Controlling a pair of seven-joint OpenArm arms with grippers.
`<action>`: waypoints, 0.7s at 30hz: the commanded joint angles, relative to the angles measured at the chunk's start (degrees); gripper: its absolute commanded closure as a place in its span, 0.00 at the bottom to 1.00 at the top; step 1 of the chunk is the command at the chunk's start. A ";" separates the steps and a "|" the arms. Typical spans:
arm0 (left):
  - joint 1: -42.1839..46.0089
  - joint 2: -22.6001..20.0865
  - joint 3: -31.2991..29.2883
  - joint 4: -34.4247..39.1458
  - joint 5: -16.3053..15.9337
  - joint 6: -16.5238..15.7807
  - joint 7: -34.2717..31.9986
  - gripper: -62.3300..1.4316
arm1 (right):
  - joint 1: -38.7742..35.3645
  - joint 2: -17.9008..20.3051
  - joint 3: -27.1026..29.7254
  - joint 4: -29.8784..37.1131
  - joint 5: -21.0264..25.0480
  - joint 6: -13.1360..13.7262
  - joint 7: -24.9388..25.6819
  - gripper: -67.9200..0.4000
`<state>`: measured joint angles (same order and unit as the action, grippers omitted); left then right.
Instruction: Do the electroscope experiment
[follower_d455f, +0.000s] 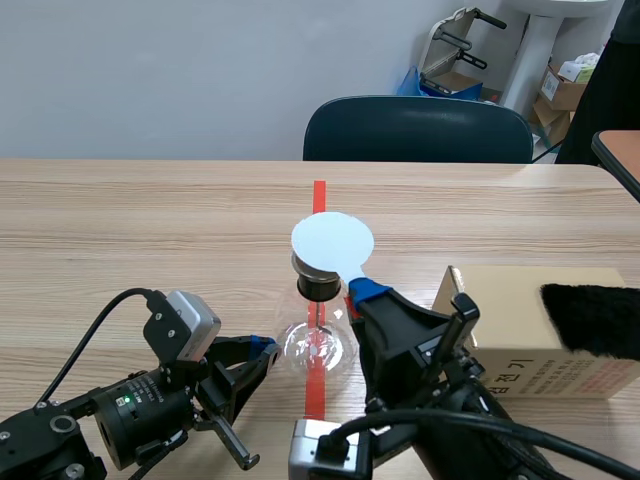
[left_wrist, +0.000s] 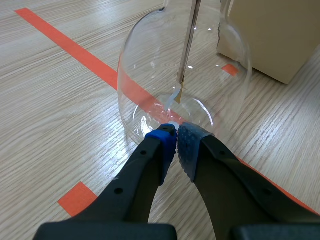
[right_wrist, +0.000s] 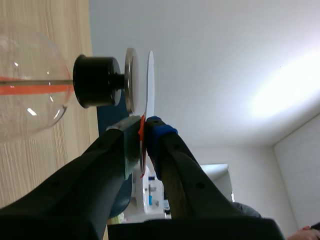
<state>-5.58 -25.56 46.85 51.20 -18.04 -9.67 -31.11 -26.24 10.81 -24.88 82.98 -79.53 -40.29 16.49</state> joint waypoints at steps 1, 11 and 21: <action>-0.13 0.79 -0.26 1.03 -0.33 -0.52 -1.01 0.88 | 0.68 0.13 0.17 1.44 0.22 -0.83 0.24 0.97; -0.13 0.79 -0.26 1.03 -0.33 -0.52 -1.01 0.88 | 0.68 0.13 0.17 1.44 0.22 -0.83 1.51 0.97; -0.13 0.79 -0.26 1.03 -0.33 -0.52 -1.01 0.88 | 0.68 0.13 0.17 1.44 0.22 -0.83 1.49 0.97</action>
